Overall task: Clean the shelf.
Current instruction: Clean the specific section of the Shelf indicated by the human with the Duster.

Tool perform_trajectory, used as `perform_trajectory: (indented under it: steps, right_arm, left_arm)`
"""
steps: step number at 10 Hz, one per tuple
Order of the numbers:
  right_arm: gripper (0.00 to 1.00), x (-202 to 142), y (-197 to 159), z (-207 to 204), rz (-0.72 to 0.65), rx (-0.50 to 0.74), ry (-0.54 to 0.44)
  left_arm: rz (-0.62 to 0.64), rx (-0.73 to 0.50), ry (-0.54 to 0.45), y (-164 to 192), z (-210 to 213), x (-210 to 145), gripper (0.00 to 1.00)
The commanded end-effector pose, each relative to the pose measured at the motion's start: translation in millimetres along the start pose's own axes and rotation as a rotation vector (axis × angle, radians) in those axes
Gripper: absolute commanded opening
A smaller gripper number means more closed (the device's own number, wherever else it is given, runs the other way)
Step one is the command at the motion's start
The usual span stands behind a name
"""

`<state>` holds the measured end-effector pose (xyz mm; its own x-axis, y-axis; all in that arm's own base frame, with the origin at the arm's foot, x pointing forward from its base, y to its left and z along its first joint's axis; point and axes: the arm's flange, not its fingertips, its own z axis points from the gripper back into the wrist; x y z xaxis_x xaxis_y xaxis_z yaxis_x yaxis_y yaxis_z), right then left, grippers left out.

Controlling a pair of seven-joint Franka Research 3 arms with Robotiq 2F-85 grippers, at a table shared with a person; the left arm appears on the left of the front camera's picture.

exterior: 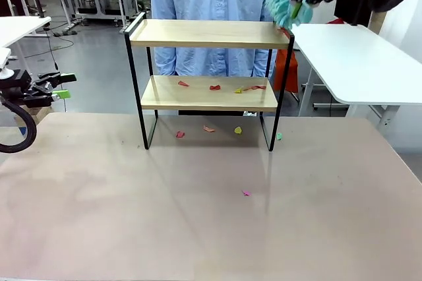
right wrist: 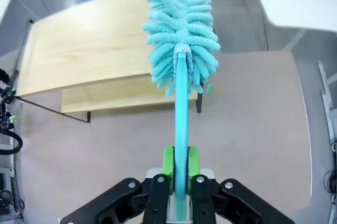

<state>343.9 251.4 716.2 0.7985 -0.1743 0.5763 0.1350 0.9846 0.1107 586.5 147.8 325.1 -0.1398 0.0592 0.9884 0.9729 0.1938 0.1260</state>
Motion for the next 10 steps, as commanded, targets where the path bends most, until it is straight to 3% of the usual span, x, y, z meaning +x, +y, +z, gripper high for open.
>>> perform_trajectory:
  steps: [1, 4, 7, 10]
  right_arm:
    - [0.13, -3, -10, 2, 0.063, 0.079, -0.003]
    - [0.13, -13, -11, 25, 0.256, 0.232, 0.082]
    - [0.13, -20, -43, 21, 0.574, 0.480, 0.304]
    - [0.13, -45, -65, 1, 0.913, 0.531, 0.422]
  left_arm:
    - [-0.009, -0.009, 0.005, -2, -1, 3, 1.00]
    - [-0.009, -0.009, 0.005, -2, -1, 3, 1.00]
    - [-0.009, -0.009, 0.005, -2, -1, 3, 1.00]
    - [-0.009, -0.009, 0.005, -2, -1, 3, 1.00]
